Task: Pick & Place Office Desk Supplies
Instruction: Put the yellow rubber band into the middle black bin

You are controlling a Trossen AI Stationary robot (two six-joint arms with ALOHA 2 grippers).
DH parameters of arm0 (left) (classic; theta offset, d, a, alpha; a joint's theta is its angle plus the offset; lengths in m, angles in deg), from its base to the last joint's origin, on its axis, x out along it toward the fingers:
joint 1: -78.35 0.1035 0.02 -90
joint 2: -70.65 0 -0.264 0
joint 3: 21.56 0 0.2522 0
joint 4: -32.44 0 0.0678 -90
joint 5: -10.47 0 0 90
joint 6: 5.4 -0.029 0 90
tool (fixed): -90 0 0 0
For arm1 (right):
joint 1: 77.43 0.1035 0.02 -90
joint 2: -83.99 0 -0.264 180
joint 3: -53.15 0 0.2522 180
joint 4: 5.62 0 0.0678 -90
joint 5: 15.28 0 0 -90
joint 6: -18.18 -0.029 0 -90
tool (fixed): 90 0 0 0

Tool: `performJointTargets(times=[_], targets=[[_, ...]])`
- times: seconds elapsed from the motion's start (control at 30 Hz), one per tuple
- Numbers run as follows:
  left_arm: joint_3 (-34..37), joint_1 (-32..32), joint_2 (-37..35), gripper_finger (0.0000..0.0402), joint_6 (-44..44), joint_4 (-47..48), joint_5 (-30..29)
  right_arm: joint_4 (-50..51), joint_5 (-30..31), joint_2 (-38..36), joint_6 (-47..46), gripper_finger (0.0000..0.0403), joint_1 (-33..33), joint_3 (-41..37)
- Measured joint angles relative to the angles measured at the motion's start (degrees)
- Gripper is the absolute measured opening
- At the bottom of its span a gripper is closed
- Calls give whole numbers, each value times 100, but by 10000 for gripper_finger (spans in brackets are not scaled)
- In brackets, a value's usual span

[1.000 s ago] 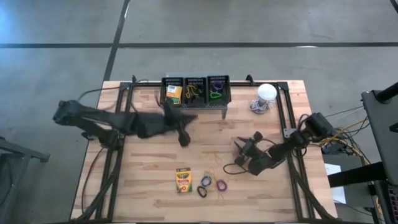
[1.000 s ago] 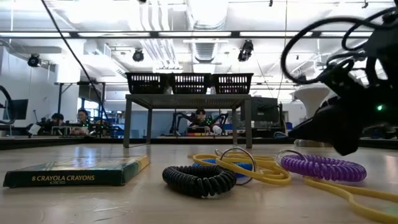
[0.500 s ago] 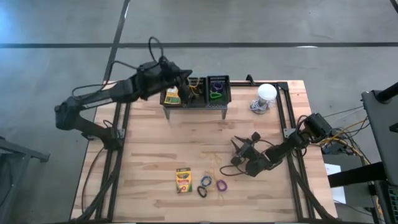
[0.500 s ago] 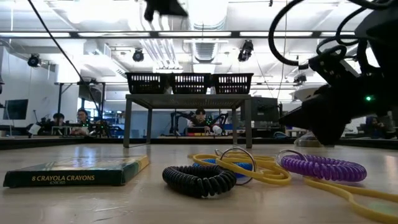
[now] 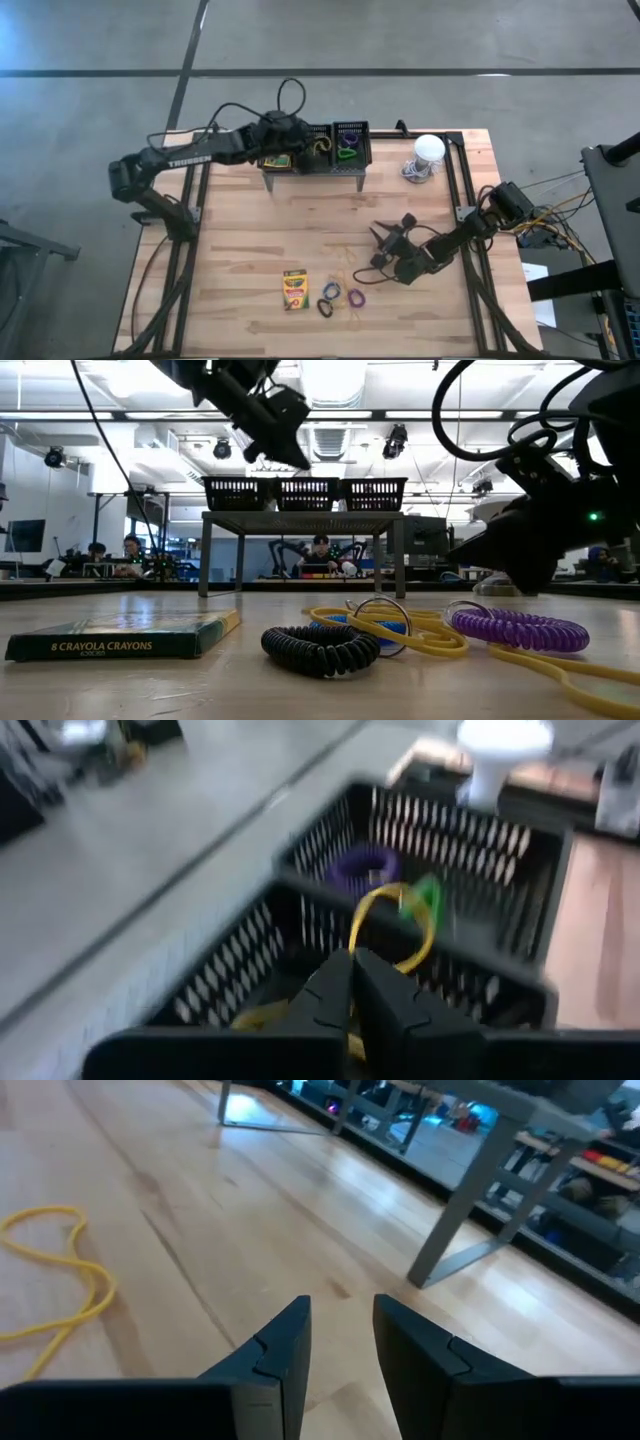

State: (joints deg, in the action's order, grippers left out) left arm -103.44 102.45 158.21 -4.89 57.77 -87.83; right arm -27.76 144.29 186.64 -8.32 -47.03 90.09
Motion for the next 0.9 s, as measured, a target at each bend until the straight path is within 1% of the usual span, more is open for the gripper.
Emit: performJointTargets(times=[0.07,0.13,0.27,0.37,0.43,0.5,0.6,0.67,0.7,0.8,0.87,0.9], targets=[[0,0,-58,45,75,350,20,0,-162,0,-7,105,0,0],[-31,0,-152,77,155,752,30,-2,-267,0,-7,105,0,2],[-377,-4,-358,139,375,1639,44,-3,-289,0,-42,105,0,19],[-655,-139,-651,169,490,2139,65,0,-538,0,-137,105,0,24],[-654,-400,-910,177,438,2281,70,0,-674,0,-184,105,-5,63],[-494,-815,-1173,179,419,2290,62,-4,-689,-7,-133,105,-9,152],[1,-1672,-1563,175,416,2028,-115,-5,-876,-196,457,105,-94,330],[501,-2312,-1774,171,403,1622,-483,-24,-1332,-453,1037,105,-296,437],[795,-2627,-1857,169,401,1380,-727,-26,-1728,-593,1316,105,-448,483],[1680,-3476,-1996,165,574,493,-1519,29,-3255,-997,1914,110,-981,553],[2244,-3904,-2035,164,981,-172,-1966,102,-4393,-1218,1979,120,-1347,592],[2487,-4059,-2044,163,1228,-475,-2079,191,-4954,-1292,1954,126,-1518,624]])
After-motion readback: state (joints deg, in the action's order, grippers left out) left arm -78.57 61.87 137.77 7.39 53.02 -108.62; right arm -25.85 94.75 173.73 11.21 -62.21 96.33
